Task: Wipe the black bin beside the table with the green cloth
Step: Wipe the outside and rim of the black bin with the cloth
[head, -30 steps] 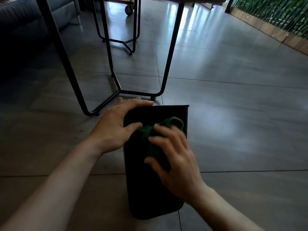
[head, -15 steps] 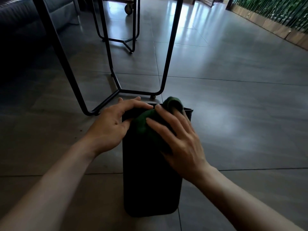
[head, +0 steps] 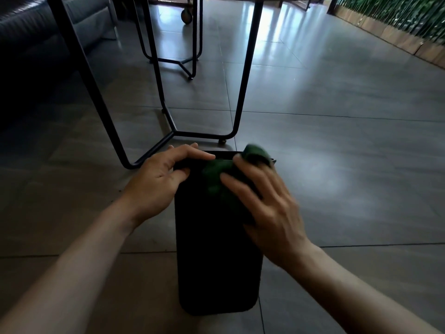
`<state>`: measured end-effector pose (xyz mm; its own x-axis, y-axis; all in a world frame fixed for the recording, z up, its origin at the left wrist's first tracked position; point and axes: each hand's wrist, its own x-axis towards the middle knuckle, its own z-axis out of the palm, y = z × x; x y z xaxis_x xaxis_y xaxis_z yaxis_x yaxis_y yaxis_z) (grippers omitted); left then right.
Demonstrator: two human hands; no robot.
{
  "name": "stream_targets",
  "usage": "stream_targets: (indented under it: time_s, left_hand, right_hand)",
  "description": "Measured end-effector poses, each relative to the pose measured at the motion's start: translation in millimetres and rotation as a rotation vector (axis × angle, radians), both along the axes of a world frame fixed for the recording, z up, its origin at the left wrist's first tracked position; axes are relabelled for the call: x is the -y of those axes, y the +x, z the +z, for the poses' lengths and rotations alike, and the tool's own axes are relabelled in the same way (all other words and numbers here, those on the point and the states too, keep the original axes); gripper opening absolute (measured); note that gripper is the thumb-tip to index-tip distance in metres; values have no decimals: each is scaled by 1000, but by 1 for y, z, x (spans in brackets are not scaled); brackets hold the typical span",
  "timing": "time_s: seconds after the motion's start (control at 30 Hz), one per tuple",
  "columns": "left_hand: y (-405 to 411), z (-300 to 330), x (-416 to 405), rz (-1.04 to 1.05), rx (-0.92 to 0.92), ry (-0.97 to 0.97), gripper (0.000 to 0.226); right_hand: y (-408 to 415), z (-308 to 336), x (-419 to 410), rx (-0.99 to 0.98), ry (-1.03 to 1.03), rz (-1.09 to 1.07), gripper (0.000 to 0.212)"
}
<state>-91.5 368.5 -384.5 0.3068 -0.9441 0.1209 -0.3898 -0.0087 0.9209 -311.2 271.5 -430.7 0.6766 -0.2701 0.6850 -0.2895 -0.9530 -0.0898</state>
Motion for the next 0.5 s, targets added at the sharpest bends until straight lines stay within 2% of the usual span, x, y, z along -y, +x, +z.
stream_targets:
  time_s: [0.1, 0.2, 0.27, 0.3, 0.37, 0.43, 0.5]
  left_hand:
    - [1, 0, 1, 13, -37, -15, 43]
    - [-1, -1, 2, 31, -37, -27, 40]
    - [-3, -2, 3, 30, -27, -25, 38]
    - [-4, -2, 4, 28, -24, -23, 37]
    - [-4, -2, 6, 30, -17, -25, 35]
    - [-3, -2, 5, 25, -14, -29, 33]
    - [-2, -1, 5, 12, -9, -37, 32]
  right_hand:
    - [6, -15, -15, -17, -3, -27, 39]
    - [-18, -62, -57, -251, -146, 232, 27]
    - [-27, -66, -68, -366, -237, 320, 26]
    - [-26, -61, -63, -361, -250, 314, 25]
    - [-10, -39, -46, -223, -189, 211, 23]
    - [12, -10, -25, -63, -120, 19, 31]
    - [30, 4, -17, 17, -75, -118, 42]
